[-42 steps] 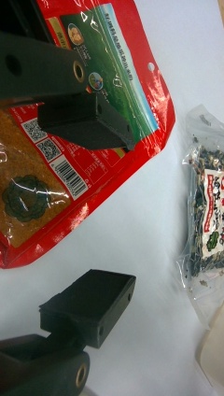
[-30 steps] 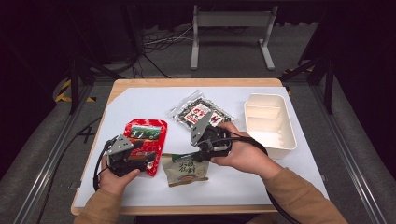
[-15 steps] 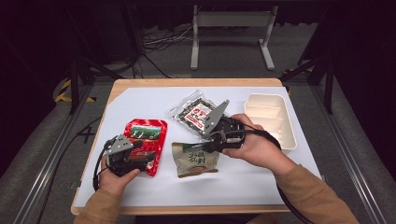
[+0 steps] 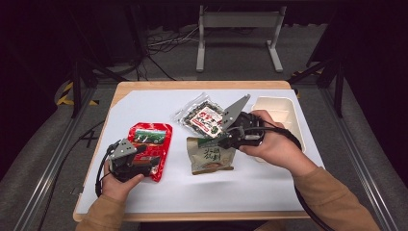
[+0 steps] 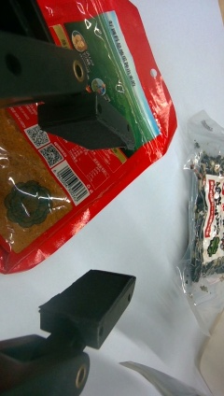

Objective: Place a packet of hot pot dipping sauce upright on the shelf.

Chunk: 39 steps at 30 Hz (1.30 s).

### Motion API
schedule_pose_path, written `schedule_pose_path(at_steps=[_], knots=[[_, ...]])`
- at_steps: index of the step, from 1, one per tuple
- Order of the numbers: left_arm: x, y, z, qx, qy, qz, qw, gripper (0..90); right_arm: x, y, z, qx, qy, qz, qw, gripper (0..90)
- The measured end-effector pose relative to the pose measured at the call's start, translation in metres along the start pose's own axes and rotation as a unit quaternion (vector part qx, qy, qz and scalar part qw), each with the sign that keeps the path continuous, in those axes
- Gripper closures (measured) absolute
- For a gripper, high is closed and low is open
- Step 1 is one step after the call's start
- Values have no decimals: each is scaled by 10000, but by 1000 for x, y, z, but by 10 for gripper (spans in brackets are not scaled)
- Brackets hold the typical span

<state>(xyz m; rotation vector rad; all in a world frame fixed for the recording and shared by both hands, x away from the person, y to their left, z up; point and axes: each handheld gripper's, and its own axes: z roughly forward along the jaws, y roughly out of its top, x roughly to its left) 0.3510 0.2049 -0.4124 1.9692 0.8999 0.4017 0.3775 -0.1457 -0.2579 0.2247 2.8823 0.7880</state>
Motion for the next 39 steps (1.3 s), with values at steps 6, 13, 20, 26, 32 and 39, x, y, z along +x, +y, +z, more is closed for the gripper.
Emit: schedule_pose_path(at_steps=[6,13,20,26,32,39], knots=[[0,0,0,-2,11,-6,10000,289,-5,-4,-13,-44,-178,83,9998,893],[2,-1,0,9,32,-24,10000,284,-8,-6,-28,-18,-372,98,9993,893],[2,-1,0,16,68,-29,10000,283,-17,-14,-51,-193,-618,215,9977,893],[3,-2,0,21,65,-54,10000,281,-24,-20,-66,-246,-800,307,9960,893],[2,-1,1,24,76,-60,9999,279,-32,-28,-79,-244,-964,426,9941,893],[2,-1,1,57,82,-45,9999,280,-41,-38,-87,-367,-1065,513,9923,893]])
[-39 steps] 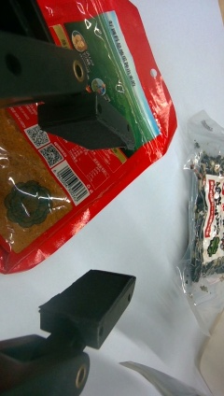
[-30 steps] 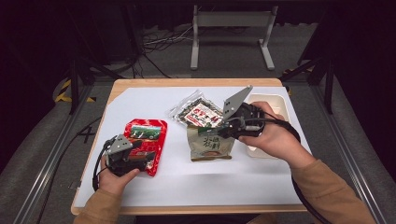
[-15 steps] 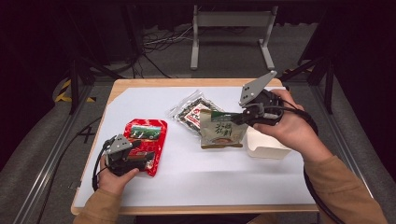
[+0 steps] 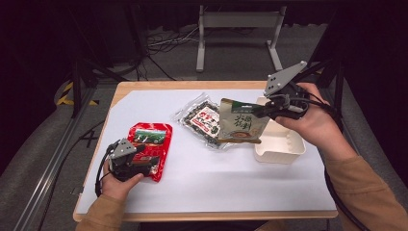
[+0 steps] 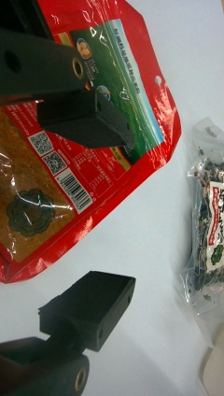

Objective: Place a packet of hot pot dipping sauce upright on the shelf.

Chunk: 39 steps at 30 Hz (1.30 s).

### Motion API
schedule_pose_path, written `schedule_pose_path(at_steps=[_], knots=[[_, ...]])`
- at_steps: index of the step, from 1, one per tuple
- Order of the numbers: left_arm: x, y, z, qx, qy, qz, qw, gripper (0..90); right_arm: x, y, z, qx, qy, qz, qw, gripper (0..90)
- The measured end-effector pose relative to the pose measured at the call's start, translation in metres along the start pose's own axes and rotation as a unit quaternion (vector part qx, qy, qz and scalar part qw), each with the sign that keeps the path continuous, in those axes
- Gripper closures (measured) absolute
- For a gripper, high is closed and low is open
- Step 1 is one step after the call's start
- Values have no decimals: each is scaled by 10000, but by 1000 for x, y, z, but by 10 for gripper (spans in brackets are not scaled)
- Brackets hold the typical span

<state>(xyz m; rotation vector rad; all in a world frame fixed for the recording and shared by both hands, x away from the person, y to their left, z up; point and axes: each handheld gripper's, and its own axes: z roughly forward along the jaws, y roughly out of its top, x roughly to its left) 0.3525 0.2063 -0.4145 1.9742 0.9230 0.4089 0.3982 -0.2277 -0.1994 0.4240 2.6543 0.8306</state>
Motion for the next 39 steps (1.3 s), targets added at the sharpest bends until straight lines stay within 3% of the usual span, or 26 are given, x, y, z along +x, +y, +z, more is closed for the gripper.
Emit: schedule_pose_path(at_steps=[6,12,19,32,39], knots=[[0,-2,-3,-12,39,2,10000,280,-11,-6,-6,6,-196,49,9998,893],[-2,-6,-10,-53,165,25,9998,283,-29,-14,-12,-17,-354,210,9992,894],[-3,-12,-18,-55,265,-21,9996,283,-50,-23,-11,-50,-517,229,9984,894],[-2,-25,-32,-65,457,-240,9986,282,-90,-41,-16,-49,-838,270,9961,894],[-2,-27,-35,-69,519,-306,9982,281,-104,-49,-17,-20,-951,287,9951,894]])
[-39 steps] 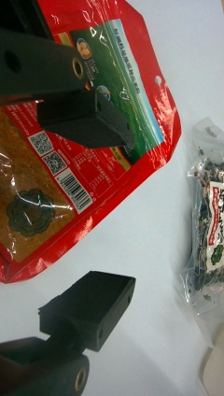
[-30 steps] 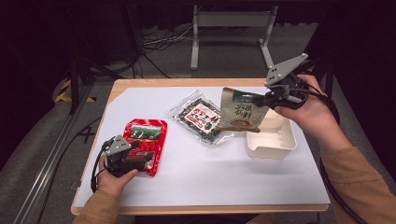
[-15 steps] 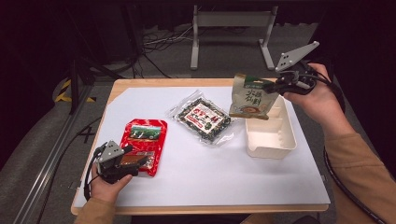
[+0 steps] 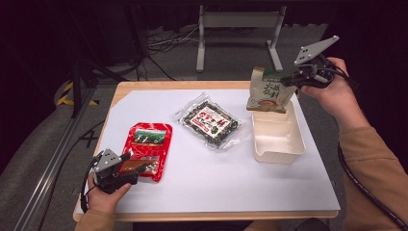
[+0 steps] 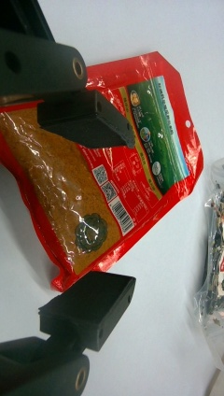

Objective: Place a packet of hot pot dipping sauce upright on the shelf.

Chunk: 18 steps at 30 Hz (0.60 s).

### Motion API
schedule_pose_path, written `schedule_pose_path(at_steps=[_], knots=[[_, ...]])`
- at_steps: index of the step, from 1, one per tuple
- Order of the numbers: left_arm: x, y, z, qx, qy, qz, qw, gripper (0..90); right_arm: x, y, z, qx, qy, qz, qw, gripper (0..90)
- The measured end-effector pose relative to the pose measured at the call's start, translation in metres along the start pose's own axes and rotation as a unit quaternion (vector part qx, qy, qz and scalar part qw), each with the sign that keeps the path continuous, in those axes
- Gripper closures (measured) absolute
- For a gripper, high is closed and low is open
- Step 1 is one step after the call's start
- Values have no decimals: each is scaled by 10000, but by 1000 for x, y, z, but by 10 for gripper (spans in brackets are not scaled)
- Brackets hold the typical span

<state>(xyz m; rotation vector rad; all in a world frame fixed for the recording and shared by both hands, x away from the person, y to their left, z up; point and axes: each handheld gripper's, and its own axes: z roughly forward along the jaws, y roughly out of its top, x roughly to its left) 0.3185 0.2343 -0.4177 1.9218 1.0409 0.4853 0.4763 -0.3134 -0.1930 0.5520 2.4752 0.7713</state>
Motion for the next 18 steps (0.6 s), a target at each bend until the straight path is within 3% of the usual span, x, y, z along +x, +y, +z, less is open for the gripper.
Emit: schedule_pose_path(at_steps=[15,18], knots=[[1,-4,-4,40,74,24,10000,281,-25,-13,2,-43,-250,19,9997,893],[2,-6,-8,34,132,-51,9999,280,-30,-16,4,-34,-265,40,9996,893]])
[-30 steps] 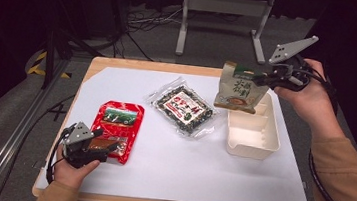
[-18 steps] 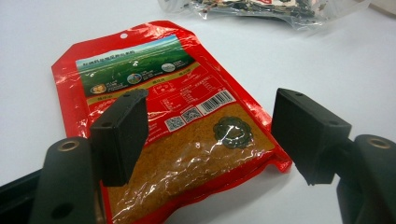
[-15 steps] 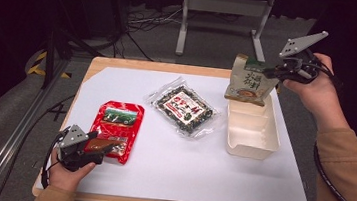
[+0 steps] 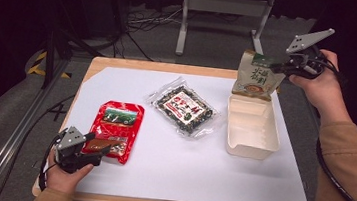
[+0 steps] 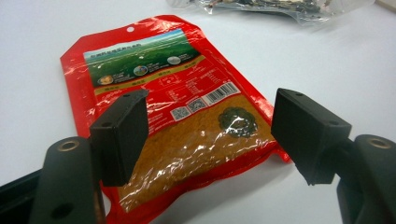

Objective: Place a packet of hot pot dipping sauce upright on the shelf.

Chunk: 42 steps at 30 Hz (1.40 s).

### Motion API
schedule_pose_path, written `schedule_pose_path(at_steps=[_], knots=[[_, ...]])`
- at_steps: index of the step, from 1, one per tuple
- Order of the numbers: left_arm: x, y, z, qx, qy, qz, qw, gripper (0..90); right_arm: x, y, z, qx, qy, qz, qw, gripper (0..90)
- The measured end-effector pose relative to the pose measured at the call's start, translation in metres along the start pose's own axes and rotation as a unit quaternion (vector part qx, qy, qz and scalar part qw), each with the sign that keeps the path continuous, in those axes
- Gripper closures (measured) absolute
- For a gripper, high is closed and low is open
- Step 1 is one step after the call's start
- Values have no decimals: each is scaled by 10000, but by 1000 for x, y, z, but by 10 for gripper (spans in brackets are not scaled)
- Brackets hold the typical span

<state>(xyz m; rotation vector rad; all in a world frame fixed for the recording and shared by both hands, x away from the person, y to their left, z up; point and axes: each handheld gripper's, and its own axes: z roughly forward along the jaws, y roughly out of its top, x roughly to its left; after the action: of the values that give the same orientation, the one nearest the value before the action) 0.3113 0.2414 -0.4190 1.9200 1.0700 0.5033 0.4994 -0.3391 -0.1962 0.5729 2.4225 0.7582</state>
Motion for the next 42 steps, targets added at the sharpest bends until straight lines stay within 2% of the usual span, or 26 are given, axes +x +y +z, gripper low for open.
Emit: schedule_pose_path(at_steps=[7,9,18,26,42], knots=[[-1,-5,-6,-1,-4,-24,10000,261,-9,-8,14,-21,-16,-120,9999,893],[-1,-7,-8,-4,19,36,10000,256,-12,-11,18,-13,-23,-109,9999,893],[-1,-10,-11,-8,59,-36,10000,250,-23,-29,38,1,24,-56,10000,893],[0,-11,-11,44,88,-43,9999,250,-23,-43,54,56,171,9,9998,893],[0,-12,-11,46,133,-47,9999,250,-18,-57,72,122,388,130,9991,892]])
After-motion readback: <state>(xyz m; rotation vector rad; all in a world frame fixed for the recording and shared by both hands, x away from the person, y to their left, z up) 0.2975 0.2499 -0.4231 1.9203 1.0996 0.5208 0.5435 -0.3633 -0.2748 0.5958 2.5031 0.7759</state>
